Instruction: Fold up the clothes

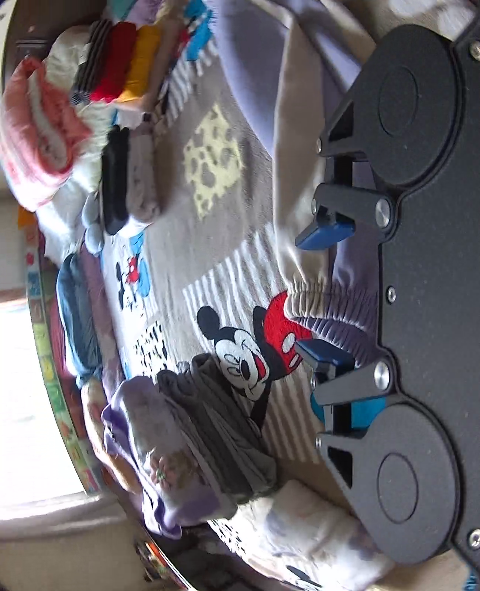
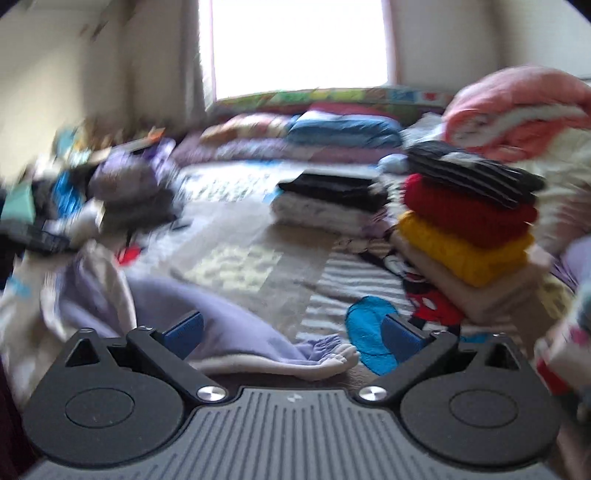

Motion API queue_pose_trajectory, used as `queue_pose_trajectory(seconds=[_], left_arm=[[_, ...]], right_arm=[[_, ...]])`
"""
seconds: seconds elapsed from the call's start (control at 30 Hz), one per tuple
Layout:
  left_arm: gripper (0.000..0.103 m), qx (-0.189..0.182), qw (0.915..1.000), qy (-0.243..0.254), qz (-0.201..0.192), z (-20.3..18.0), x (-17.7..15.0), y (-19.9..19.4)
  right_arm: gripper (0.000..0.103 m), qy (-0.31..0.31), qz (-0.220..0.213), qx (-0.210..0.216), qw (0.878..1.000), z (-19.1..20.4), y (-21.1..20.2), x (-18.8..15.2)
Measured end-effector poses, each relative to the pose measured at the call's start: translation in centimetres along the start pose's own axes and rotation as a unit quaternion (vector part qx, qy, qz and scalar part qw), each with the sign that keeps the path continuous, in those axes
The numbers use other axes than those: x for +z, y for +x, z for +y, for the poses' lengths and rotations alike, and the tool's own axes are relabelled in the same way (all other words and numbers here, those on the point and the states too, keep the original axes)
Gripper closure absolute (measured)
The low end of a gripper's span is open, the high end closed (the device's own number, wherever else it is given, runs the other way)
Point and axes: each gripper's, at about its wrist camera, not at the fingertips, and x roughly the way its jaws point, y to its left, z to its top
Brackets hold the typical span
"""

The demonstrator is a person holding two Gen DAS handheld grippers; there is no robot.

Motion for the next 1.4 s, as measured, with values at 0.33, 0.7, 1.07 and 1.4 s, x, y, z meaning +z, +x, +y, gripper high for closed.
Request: queue_pose_trajectory(seconds=[0.33, 0.7, 1.07, 1.4], left_arm=[[0.078, -0.056, 0.9982, -0.002, 0.022, 1.0, -1.3, 3.6], [0.096, -0.083, 0.983, -0.135, -0.093, 5.9, -1.0, 1.4], [0.096, -0.069, 0.9554, -0.247, -0.146, 10.0, -1.4, 2.6], [0.096, -0.056, 0.9506, -0.284, -0.112, 11.7, -1.6, 6.7]], right_arm=[[0.008, -0.224, 0.144, 0.016, 0.964, 3.6, 4.9, -0.4], [0.085, -0.245, 0.184, 0.039, 0.951, 2.2, 8.8, -0.5], [0.093, -0.169, 0.204, 0.059, 0.962, -1.1, 10.9, 7.2], [0.093, -0.128, 0.294, 0.077, 0.944, -4.3, 20.6, 11.8]])
